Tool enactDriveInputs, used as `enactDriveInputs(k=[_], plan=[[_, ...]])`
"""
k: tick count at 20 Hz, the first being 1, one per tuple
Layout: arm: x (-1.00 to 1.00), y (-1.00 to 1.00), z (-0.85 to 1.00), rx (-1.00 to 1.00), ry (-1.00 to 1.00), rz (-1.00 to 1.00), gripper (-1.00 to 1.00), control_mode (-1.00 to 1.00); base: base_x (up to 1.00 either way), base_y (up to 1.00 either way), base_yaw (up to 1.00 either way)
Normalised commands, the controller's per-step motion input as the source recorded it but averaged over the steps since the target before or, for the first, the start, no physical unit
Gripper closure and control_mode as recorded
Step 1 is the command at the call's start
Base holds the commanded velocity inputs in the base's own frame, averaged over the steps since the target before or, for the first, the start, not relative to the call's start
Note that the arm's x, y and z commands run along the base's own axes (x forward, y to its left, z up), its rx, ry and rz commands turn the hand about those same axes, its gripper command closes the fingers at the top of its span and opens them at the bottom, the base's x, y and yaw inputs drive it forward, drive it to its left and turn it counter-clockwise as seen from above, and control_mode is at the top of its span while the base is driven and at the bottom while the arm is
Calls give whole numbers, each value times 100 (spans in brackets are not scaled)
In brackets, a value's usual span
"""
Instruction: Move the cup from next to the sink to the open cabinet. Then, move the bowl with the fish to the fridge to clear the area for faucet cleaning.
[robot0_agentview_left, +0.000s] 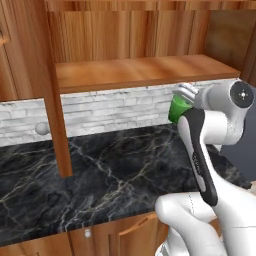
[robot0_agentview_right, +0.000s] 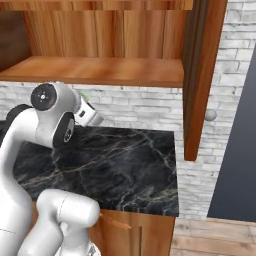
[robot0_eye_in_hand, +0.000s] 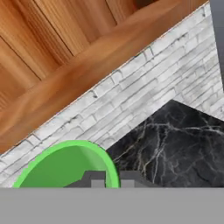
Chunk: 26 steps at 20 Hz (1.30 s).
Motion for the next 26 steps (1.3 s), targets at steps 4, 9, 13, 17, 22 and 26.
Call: enactDriveInputs(k=[4,9,13,17,22,26], plan=[[-57,-10,89,31,-34,-16,100,-100,0,0,0],[-44,-3,39,2,-37,-15,100,-100,0,0,0],[0,-16,100,15,-11,-5,100,-100,0,0,0],[29,-13,66,12,9,0,100,-100,0,0,0],[33,7,-3,-3,33,0,100,-100,0,0,0],[27,8,-18,-9,4,0,100,-100,0,0,0]])
